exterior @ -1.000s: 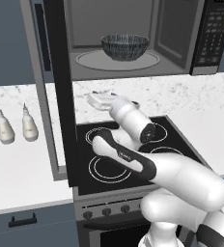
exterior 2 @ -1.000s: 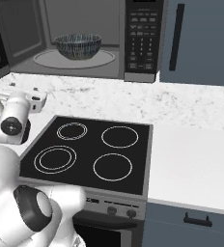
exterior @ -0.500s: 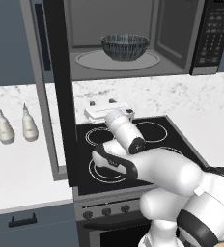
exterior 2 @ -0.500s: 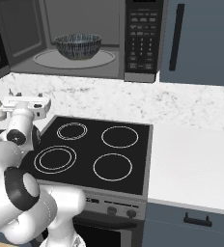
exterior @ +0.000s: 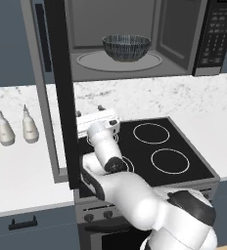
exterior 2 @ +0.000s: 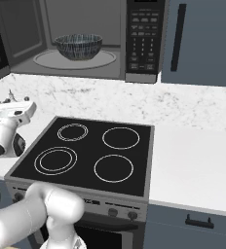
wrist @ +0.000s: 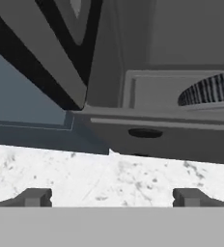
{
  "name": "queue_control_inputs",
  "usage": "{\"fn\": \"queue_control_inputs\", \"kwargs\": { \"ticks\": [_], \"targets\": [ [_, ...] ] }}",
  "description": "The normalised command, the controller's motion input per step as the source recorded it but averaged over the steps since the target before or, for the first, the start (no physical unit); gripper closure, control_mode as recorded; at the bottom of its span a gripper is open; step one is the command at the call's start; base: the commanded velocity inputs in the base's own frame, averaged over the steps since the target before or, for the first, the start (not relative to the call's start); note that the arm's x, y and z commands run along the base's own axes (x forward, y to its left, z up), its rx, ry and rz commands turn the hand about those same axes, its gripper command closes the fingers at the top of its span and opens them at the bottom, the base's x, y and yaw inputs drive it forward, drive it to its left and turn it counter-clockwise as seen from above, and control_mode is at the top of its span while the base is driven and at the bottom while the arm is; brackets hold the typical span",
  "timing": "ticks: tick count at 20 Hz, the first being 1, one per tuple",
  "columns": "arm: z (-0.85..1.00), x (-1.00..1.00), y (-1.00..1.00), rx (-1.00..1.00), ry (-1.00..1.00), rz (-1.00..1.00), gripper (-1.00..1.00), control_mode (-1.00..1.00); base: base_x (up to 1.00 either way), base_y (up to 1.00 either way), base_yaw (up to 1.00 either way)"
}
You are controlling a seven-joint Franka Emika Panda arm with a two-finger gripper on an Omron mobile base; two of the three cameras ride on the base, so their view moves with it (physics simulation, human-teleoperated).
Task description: Open the microwave, place the bowl with waffle inside the microwave, then close the microwave door and turn it on.
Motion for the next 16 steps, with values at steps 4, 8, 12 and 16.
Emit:
{"fn": "queue_control_inputs", "kwargs": {
  "ticks": [4,8,12,16],
  "targets": [
    [0.30,-0.32,0.75,-0.12,-0.15,-0.12,-1.00,-1.00,0.00,0.00,0.00],
    [0.37,-0.54,0.54,-0.07,-0.13,-0.13,-1.00,-1.00,0.00,0.00,0.00],
    [0.41,-0.56,0.32,-0.06,-0.12,-0.18,-1.00,-1.00,0.00,0.00,0.00],
    [0.41,-0.52,0.34,-0.07,-0.08,-0.19,-1.00,-1.00,0.00,0.00,0.00]
  ]
}}
